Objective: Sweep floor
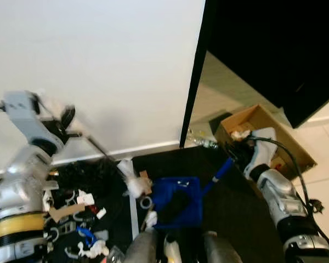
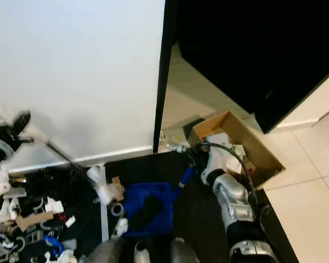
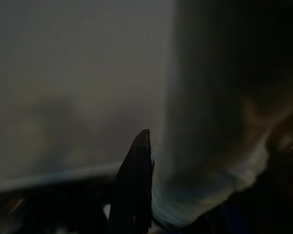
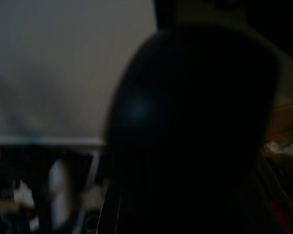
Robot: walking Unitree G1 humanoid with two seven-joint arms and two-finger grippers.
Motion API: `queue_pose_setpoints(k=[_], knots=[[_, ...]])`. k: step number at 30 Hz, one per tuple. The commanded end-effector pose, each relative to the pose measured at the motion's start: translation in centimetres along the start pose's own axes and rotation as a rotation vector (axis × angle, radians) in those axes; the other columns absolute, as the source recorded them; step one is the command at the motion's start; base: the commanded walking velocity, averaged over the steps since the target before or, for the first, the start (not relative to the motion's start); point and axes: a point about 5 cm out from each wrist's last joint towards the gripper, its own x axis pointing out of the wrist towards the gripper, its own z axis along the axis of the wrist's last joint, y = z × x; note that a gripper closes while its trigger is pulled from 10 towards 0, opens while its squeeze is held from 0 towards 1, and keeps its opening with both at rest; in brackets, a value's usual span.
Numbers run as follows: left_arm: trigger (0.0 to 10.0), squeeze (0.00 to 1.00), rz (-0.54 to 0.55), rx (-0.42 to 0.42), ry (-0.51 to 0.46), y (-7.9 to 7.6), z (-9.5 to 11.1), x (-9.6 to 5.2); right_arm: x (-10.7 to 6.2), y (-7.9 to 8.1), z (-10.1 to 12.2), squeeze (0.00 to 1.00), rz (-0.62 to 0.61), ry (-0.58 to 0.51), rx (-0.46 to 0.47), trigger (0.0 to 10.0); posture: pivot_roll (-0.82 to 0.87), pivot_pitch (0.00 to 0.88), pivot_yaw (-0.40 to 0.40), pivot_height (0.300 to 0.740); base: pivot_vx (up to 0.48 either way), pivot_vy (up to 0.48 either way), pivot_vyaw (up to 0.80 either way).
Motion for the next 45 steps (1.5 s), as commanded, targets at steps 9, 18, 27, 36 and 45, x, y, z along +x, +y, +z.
queue_pose_setpoints(k=[9, 18, 27, 36, 45], knots=[[10.0, 0.0, -0.064, -0.23, -0.032, -2.6, -0.7, 0.6, -0.1, -0.5, 4.3, 0.0, -0.114, -0.221, 0.119, 10.0, 0.16, 0.177, 0.016, 0.74, 0.0, 0.0, 0.0], [10.0, 0.0, -0.067, -0.134, -0.095, -3.8, 0.0, 0.1, -1.1, -1.6, 5.7, 0.0, -0.137, -0.249, 0.132, 10.0, 0.16, 0.181, 0.007, 0.74, 0.0, 0.0, 0.0], [10.0, 0.0, -0.18, -0.118, -0.101, -5.0, 0.6, -0.1, -1.8, -3.2, 7.4, 0.0, -0.184, -0.297, 0.17, 10.0, 0.16, 0.182, 0.013, 0.74, 0.0, 0.0, 0.0], [10.0, 0.0, -0.158, 0.02, -0.046, -6.1, -0.9, 0.3, -1.6, -2.6, 5.8, 0.0, -0.204, -0.249, 0.208, 10.0, 0.16, 0.181, 0.011, 0.74, 0.0, 0.0, 0.0], [10.0, 0.0, -0.137, 0.005, -0.068, -6.7, -1.4, 0.9, -1.2, -1.8, 5.6, 0.0, -0.198, -0.244, 0.188, 10.0, 0.16, 0.18, 0.008, 0.74, 0.071, 0.0, 0.0]])
